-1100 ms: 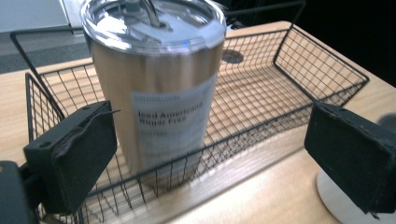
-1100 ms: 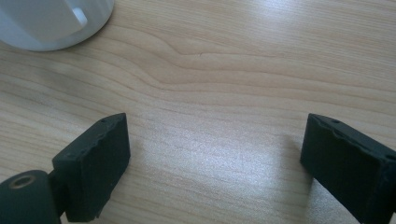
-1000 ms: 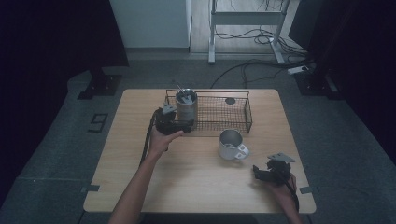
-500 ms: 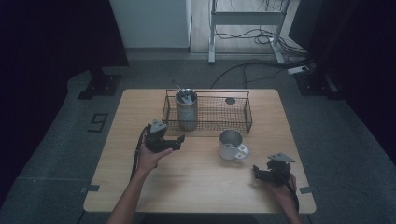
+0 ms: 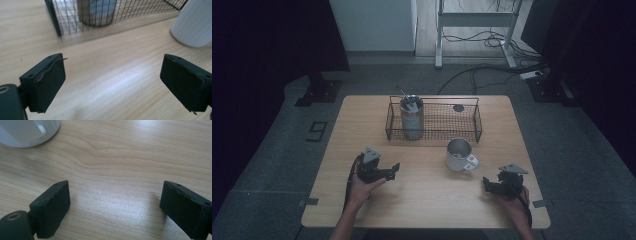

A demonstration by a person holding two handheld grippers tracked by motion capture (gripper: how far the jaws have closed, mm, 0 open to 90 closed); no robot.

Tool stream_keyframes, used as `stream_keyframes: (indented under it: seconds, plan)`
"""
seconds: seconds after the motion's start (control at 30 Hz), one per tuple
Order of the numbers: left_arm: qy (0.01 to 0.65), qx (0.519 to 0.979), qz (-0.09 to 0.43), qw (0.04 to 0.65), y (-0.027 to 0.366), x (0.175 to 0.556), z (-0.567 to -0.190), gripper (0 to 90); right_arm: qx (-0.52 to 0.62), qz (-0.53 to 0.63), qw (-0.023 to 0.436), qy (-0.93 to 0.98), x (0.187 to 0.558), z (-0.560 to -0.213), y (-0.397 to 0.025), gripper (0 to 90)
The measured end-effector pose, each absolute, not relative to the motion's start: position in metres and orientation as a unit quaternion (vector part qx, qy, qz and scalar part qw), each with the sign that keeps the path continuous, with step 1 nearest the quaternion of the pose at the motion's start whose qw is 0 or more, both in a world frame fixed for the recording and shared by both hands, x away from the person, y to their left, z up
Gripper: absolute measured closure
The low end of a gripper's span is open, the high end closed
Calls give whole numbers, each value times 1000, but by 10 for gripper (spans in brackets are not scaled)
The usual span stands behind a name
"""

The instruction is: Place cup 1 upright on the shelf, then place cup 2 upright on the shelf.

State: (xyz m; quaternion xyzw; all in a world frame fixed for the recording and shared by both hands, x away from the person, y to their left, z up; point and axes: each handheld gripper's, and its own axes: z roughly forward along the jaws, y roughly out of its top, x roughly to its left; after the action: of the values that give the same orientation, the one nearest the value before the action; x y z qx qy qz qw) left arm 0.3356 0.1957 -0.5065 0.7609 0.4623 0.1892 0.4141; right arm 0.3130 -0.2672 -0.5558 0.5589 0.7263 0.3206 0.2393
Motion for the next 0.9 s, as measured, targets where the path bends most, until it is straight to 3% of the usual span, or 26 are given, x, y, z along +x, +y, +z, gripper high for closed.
stream_keyframes:
  seconds: [0.33,0.6,0.9]
  plan:
    - [460,779,185,384,201,325,-525,72,559,320,240,726,313,-556,-267,88]
    - [479,763,181,395,207,321,-529,88,560,322,239,725,313,-556,-267,91]
    - [470,773,192,380,204,317,-531,88,561,333,245,717,311,-554,-271,134]
